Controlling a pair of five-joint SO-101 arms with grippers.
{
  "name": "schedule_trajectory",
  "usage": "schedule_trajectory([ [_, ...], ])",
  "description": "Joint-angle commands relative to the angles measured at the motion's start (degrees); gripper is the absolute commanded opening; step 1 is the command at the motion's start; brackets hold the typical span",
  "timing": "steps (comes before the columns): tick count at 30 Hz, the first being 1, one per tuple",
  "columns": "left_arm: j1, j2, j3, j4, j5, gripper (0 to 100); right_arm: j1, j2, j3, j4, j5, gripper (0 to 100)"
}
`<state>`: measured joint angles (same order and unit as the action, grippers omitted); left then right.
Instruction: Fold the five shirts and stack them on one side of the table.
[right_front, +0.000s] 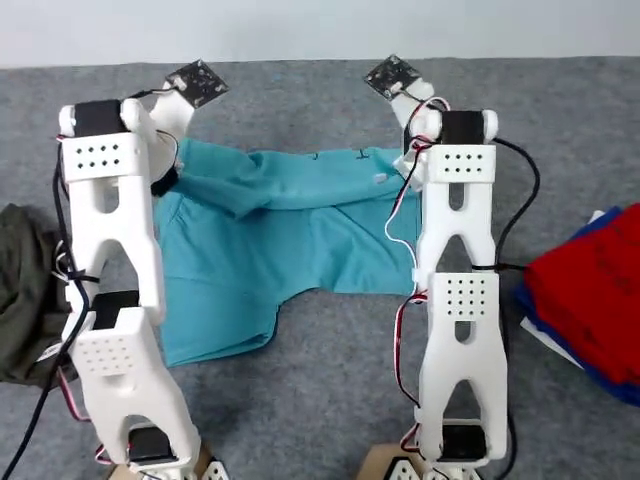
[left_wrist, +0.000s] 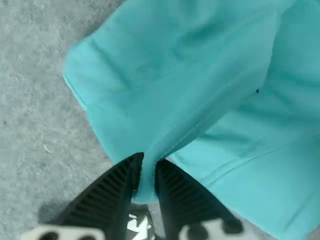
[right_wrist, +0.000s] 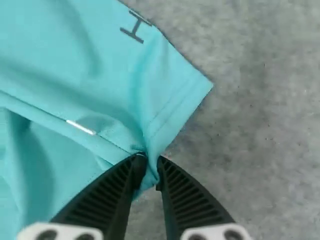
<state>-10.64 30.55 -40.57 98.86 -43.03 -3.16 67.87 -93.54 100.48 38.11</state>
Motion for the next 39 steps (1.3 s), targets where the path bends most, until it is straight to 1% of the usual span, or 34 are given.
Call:
schedule_trajectory([
  [1,-0.09,-7.3,4.35,1.76,-1.14,0,-0.22,-7.96,-1.85,2.51,-0.44,1.0],
  [3,0.97,-11.6,10.51,1.85,-2.73,0,-0.48,-10.59,0.97,2.59,-0.44,1.0],
  [6,2.9,-20.04,21.67,1.76,-2.9,0,-0.48,-16.48,8.97,2.59,-0.62,1.1],
  [8,4.13,-25.49,28.62,1.76,-2.9,0,-0.31,-21.23,15.82,2.51,-0.79,1.1],
  [10,4.66,-29.98,34.51,1.76,-2.9,0,-0.31,-26.07,23.74,2.42,-2.55,1.1],
  [14,4.22,-35.52,42.51,1.76,-2.99,0,-0.57,-33.8,39.74,2.33,-4.04,1.1],
  [19,0.53,-37.01,46.37,1.76,-3.08,0,-0.22,-39.6,54.07,2.33,-4.4,1.1],
  [23,-0.26,-37.36,49.63,1.76,-3.08,0,-0.57,-41.98,62.33,2.24,-4.31,1.1],
  [31,-0.35,-37.54,55.87,1.85,-3.08,0,1.19,-45.14,70.42,2.24,-3.96,1.1],
  [37,-0.97,-38.86,56.22,1.85,-3.16,0,0.92,-47.6,76.66,2.24,-3.96,1.1],
  [39,-1.67,-40.79,56.31,1.85,-4.4,0,0.92,-48.75,77.89,2.24,-3.96,1.1],
])
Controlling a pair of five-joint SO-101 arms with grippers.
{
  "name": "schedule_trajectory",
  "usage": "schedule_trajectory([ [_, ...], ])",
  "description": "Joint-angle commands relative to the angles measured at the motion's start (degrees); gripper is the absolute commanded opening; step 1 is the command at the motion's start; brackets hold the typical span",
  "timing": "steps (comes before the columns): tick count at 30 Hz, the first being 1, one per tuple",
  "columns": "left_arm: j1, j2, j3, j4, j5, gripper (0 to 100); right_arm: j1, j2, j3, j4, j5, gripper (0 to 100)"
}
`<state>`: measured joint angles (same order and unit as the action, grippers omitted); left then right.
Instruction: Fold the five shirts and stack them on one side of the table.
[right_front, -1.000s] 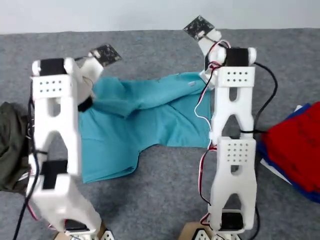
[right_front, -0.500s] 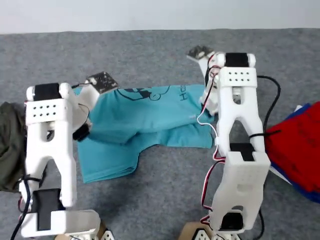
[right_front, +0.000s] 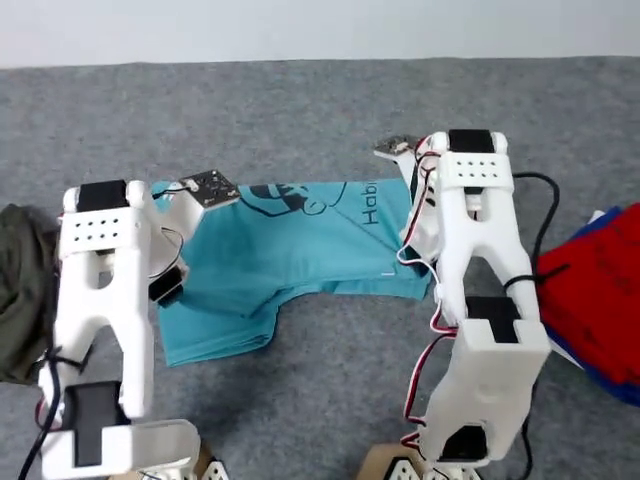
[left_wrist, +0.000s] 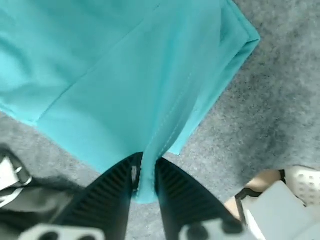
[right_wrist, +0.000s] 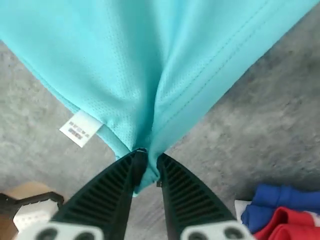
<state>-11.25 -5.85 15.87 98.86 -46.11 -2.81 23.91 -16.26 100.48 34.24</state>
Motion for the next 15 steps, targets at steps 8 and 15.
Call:
schedule_trajectory([
  [8,-0.7,-9.05,5.58,1.93,-1.32,0,-2.42,-9.27,8.97,1.36,1.23,1.1],
  [15,-0.88,-8.97,12.0,1.49,-1.41,0,-2.68,-9.27,13.89,-5.14,1.05,1.1],
])
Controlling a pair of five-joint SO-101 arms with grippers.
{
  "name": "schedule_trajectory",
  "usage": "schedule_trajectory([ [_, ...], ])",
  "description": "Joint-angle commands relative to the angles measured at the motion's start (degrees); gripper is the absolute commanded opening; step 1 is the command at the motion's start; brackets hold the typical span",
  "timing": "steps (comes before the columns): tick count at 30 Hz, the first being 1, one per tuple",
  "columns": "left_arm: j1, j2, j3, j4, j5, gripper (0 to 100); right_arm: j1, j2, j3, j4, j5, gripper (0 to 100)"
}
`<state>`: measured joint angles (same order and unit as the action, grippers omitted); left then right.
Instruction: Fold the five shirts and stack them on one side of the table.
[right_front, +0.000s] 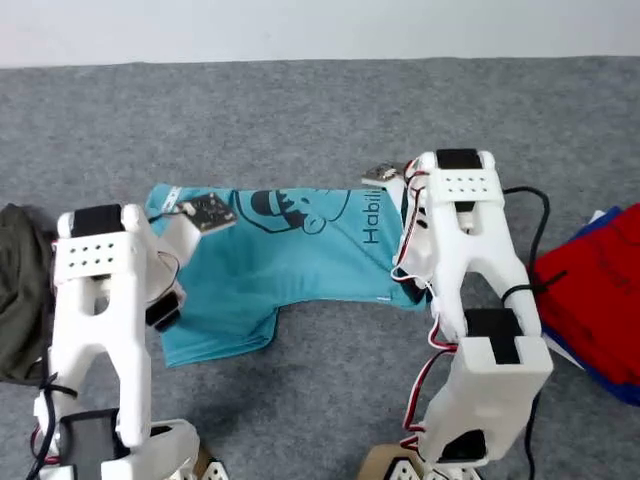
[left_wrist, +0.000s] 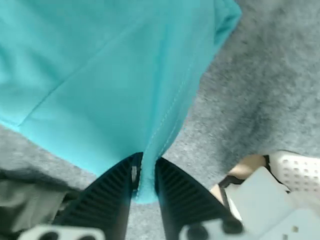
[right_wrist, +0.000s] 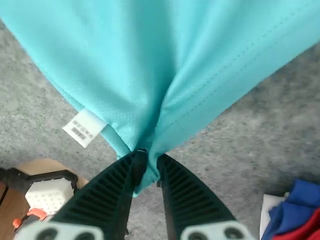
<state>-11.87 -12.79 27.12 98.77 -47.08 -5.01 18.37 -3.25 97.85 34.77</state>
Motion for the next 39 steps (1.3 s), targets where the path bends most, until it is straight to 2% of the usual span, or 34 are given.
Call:
schedule_trajectory([
  [1,-0.18,-2.02,1.19,1.58,-0.44,0,-0.48,-3.65,1.67,-3.56,0.53,1.2],
  [4,-0.35,-1.93,2.24,1.58,-0.53,2,-0.4,-3.65,4.31,-6.02,0.53,1.4],
  [7,-0.35,-2.02,3.21,1.58,-0.7,8,-0.31,-3.74,5.71,-7.34,0.7,2.6],
  [13,-0.44,-2.46,1.98,1.58,-0.53,12,-0.57,-5.41,3.52,-4.97,0.53,22.6],
  [19,-0.44,-2.55,-3.91,1.67,-0.35,12,-0.66,-10.07,-3.25,-1.1,0.53,25.8],
  [22,-0.53,-2.99,-9.98,1.67,2.2,11,-0.57,-11.65,-7.38,0.31,0.53,25.7],
  [26,0.0,-4.22,-17.89,-0.7,6.33,5,-0.4,-11.12,-10.37,-2.24,0.53,25.5],
  [29,-0.26,-4.22,-18.24,-7.3,11.08,0,-0.57,-8.92,-10.37,-7.08,0.53,20.3],
  [34,-0.18,-2.37,-15.08,-17.67,21.1,0,-1.54,-3.12,-10.55,-15.34,0.44,0.2],
  [36,0.0,-0.53,-14.29,-22.07,23.91,0,-1.45,-0.66,-10.55,-17.54,0.44,2.4],
  [39,0.0,3.52,-13.76,-28.84,27.08,0,-1.45,2.86,-10.64,-22.73,-0.97,0.7],
])
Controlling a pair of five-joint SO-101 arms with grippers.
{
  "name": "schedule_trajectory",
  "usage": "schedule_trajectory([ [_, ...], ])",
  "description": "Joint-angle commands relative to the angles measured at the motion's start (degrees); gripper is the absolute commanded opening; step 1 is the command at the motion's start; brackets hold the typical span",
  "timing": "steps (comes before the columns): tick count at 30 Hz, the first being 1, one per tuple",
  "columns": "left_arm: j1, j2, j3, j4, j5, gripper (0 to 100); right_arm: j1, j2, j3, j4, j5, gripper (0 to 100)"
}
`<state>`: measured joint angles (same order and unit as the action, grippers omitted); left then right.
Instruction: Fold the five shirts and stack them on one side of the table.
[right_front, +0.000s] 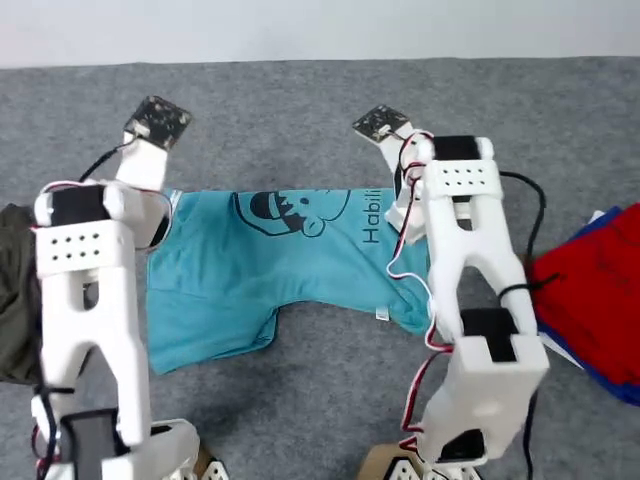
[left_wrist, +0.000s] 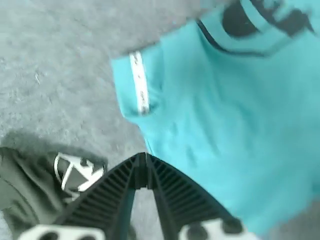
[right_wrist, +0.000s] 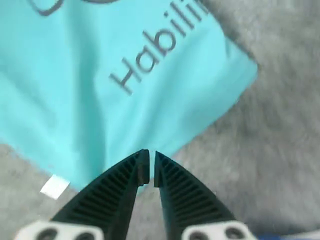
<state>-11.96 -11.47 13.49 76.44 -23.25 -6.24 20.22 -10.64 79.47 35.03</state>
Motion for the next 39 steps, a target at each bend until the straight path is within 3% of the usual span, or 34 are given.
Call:
schedule_trajectory([
  [1,0.09,3.96,-0.13,-8.53,3.96,0,-0.04,2.15,-3.25,-6.46,-2.9,1.0],
  [10,4.13,16.0,-0.57,-17.58,5.45,0,0.13,9.19,-3.25,-22.81,-10.64,1.0],
  [18,8.0,23.3,-0.84,-26.73,5.45,0,-0.13,13.67,-3.25,-32.4,-10.55,1.0],
  [23,7.47,29.45,-4.09,-26.81,5.45,0,0.31,17.71,-5.1,-35.74,-10.37,1.0],
  [35,-1.67,41.93,-21.67,-10.46,5.01,0,4.97,27.03,-19.34,-28.7,-10.29,1.0],
  [39,-1.85,42.73,-25.19,-6.77,4.92,0,5.76,27.91,-21.98,-26.77,-10.29,1.0],
])
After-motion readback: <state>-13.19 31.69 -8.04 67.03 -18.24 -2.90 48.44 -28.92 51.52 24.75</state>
